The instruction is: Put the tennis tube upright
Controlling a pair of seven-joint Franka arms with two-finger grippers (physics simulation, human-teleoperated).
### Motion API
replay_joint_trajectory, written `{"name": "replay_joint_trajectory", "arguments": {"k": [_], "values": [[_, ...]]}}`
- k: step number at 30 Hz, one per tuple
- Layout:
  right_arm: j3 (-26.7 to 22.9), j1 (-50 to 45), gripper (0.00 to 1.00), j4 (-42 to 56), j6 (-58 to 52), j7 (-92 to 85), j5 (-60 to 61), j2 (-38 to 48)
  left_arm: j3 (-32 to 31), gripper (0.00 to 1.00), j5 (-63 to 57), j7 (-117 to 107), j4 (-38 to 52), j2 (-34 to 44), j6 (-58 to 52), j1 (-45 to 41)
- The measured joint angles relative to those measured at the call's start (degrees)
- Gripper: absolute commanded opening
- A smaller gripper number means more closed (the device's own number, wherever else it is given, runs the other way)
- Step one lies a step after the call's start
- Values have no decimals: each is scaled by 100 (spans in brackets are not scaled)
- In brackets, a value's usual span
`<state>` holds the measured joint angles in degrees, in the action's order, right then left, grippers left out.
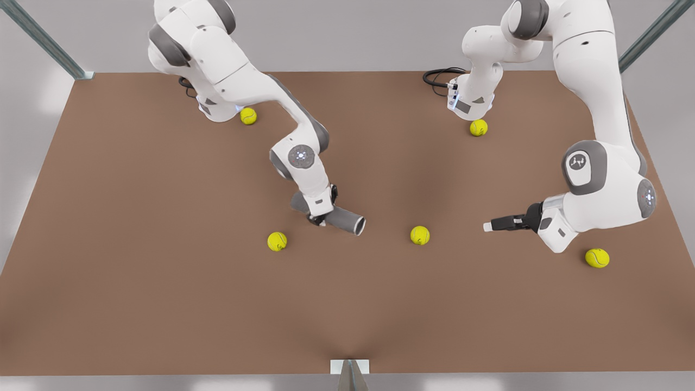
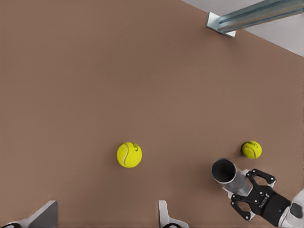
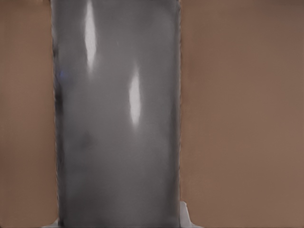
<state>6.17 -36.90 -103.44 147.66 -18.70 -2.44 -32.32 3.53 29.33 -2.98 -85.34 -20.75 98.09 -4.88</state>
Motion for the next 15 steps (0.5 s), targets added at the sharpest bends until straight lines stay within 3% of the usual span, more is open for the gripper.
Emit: {"name": "replay_joint_trajectory", "arguments": {"k": [5, 9, 12, 15], "values": [[-20, -243, 68, 859, -35, -734, -239, -797, -231, 100, 289, -196, -206, 104, -31, 20], [-18, -254, 68, 930, 34, -1755, -242, -933, -467, 100, 510, -475, -534, 398, 4, 37], [-9, -503, 68, 1400, 16, -1920, -209, -1295, -864, 100, 658, -841, -548, 333, 340, -11], [-18, -728, 68, 1644, 35, -1931, -174, -1532, -1137, 100, 888, -878, -1113, 516, 763, 16]]}}
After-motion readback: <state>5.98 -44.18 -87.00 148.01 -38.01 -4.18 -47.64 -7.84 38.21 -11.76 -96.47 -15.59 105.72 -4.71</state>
